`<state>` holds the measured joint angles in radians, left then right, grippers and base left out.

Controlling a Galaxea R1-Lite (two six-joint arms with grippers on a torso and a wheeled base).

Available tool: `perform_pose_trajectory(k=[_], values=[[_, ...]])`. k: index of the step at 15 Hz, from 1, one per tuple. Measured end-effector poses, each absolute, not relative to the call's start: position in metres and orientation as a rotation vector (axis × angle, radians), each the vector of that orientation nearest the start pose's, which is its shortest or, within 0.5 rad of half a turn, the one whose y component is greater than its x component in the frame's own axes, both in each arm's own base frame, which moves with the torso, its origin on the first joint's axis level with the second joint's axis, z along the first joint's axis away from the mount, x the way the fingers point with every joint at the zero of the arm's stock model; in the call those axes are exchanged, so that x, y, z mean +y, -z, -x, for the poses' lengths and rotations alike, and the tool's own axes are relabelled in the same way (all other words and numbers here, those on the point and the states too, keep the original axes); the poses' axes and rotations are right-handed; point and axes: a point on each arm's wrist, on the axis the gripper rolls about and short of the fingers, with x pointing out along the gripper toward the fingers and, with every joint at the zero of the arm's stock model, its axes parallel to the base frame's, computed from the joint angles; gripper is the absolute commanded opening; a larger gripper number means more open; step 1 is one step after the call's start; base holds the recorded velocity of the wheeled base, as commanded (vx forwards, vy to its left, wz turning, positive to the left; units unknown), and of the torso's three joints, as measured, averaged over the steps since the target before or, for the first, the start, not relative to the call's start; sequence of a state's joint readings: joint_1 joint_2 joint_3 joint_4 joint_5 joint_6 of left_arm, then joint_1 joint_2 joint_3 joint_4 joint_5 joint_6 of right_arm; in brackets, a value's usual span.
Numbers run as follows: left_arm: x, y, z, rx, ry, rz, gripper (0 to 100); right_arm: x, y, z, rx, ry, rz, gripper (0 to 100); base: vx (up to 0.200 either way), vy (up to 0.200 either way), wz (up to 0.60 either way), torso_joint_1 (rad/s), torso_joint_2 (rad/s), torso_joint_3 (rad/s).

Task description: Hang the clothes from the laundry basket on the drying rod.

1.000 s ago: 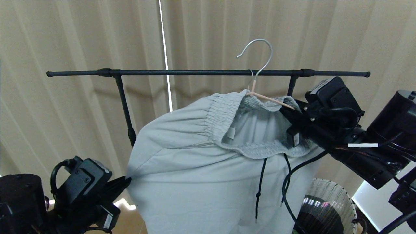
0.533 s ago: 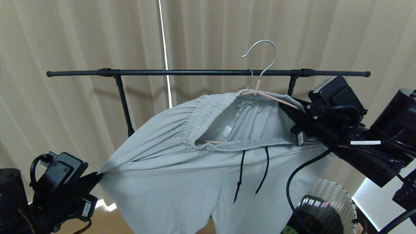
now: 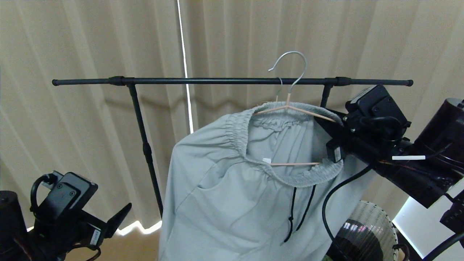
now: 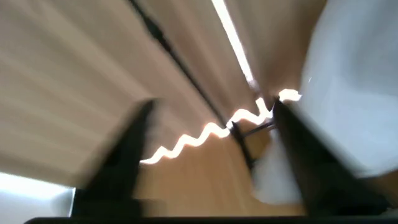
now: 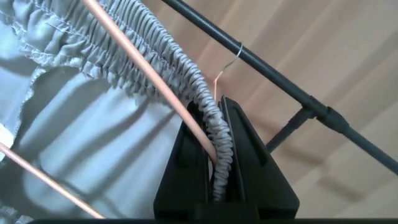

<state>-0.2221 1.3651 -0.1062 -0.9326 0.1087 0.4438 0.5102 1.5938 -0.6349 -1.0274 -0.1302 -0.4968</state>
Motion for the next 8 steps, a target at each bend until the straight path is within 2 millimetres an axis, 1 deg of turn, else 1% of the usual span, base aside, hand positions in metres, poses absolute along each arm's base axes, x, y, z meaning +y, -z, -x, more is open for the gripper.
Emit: perform_pose_trajectory(k=[2, 4, 6, 8], values=[[-0.041, -0.121, -0.153, 0.262, 0.233, -0.442, 100, 0.129, -0.199, -0.238, -0.077, -0.313, 0.493, 0, 0.0, 0.0, 0.0, 0.0, 0.0, 0.0], [-0.044, -0.129, -0.144, 0.205, 0.259, -0.41, 100, 0.124, -0.184, -0.235, 0.037, -0.231, 0.533, 0, 0.0, 0.0, 0.0, 0.0, 0.0, 0.0], [-0.039, -0.139, -0.131, 0.133, 0.243, -0.388, 100, 0.119, -0.17, -0.23, 0.133, -0.17, 0.574, 0, 0.0, 0.0, 0.0, 0.0, 0.0, 0.0], [-0.031, -0.144, -0.116, 0.074, 0.209, -0.371, 100, 0.114, -0.168, -0.232, 0.154, -0.137, 0.579, 0, 0.0, 0.0, 0.0, 0.0, 0.0, 0.0]])
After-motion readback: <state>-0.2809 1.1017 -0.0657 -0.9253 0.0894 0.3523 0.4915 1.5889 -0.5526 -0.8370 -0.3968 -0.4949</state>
